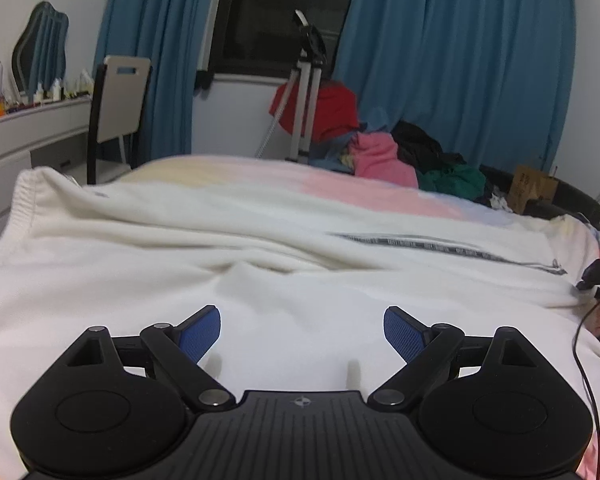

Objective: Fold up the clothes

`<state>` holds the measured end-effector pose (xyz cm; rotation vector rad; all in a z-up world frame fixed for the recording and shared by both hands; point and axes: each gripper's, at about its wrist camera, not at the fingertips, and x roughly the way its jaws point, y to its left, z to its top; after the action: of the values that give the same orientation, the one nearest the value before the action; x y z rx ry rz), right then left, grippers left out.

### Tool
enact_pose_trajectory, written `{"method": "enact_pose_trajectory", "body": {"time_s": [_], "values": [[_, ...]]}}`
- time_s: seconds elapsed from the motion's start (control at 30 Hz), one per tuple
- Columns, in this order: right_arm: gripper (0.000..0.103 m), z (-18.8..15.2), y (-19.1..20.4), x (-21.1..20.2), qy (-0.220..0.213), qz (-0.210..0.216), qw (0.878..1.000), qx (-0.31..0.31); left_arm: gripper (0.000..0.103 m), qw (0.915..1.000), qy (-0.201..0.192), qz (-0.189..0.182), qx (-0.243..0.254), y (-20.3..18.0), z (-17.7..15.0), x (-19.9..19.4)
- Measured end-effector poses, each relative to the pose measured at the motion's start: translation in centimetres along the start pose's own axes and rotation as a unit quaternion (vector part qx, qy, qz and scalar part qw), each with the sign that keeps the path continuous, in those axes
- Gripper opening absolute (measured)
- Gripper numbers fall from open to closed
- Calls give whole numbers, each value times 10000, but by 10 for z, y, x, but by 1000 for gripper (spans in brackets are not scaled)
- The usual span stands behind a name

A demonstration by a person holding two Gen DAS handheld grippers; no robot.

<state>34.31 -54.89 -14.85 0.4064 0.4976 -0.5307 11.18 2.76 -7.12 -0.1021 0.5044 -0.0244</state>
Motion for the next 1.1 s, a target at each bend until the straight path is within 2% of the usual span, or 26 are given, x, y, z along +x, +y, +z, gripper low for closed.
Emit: {"method": "enact_pose_trajectory", "body": {"time_s": [0.1,0.17,0.27,0.33,0.43,0.57,0.7,0.9,1.1], "values": [[23,11,8,-14,149,-7,9999,-49,90,10000,-41,-29,38,-2,4,-6],[47,16,16,-32,175,96,9995,-241,91,9999,-82,-88,68,-3,6,-10],[66,22,31,-75,53,472,9979,-436,91,9997,-154,-122,132,-6,6,-13],[68,22,44,-112,-66,817,9948,-600,91,9998,-172,-73,114,-4,5,-17],[76,17,71,-173,-166,1218,9854,-1180,91,9995,-257,-127,124,-4,5,-32],[76,-9,98,-249,-272,1582,9703,-1811,92,9991,-327,-184,173,-4,4,-59],[76,-50,109,-306,-137,1869,9624,-1968,96,9987,-396,-240,223,-4,3,-86],[76,-104,103,-353,-119,2124,9520,-2202,97,9978,-500,-325,297,-4,1,-126],[76,-119,90,-370,-362,2102,9482,-2353,101,9972,-531,-294,426,-1,-8,-141]]}}
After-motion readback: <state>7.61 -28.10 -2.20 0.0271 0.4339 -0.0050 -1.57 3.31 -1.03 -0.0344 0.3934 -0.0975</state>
